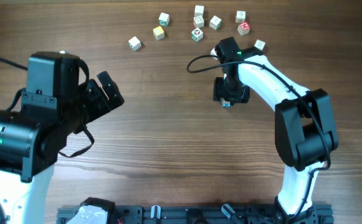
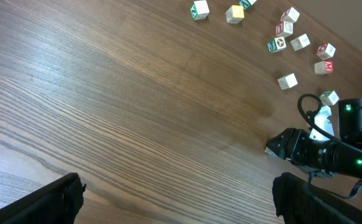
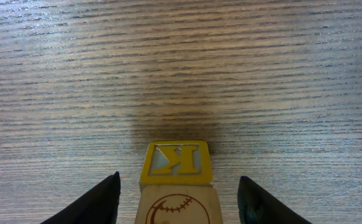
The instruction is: Form a tower
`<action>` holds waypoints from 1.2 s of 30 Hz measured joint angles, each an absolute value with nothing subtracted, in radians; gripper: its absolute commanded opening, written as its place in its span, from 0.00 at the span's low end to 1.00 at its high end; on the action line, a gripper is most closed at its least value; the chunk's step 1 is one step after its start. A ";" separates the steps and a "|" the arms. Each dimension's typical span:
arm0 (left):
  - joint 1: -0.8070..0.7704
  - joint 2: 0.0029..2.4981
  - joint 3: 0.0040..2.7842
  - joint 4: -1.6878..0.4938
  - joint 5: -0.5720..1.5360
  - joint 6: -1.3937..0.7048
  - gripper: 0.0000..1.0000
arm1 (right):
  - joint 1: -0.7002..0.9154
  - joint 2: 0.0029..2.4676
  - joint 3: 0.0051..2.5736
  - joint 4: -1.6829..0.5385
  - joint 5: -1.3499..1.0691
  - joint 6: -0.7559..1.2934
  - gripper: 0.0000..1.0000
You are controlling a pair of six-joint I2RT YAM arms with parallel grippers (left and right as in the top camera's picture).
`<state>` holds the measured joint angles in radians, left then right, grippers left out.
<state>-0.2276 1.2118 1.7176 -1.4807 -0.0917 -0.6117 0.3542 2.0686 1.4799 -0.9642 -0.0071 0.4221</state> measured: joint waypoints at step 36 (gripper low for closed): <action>-0.228 1.212 1.718 -1.481 -0.092 -0.612 1.00 | 0.354 2.072 1.644 -1.160 -0.007 0.422 0.36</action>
<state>-0.2276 1.2118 1.7176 -1.4807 -0.0917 -0.6117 0.3542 2.0716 1.6436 -1.1603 -0.0071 0.4217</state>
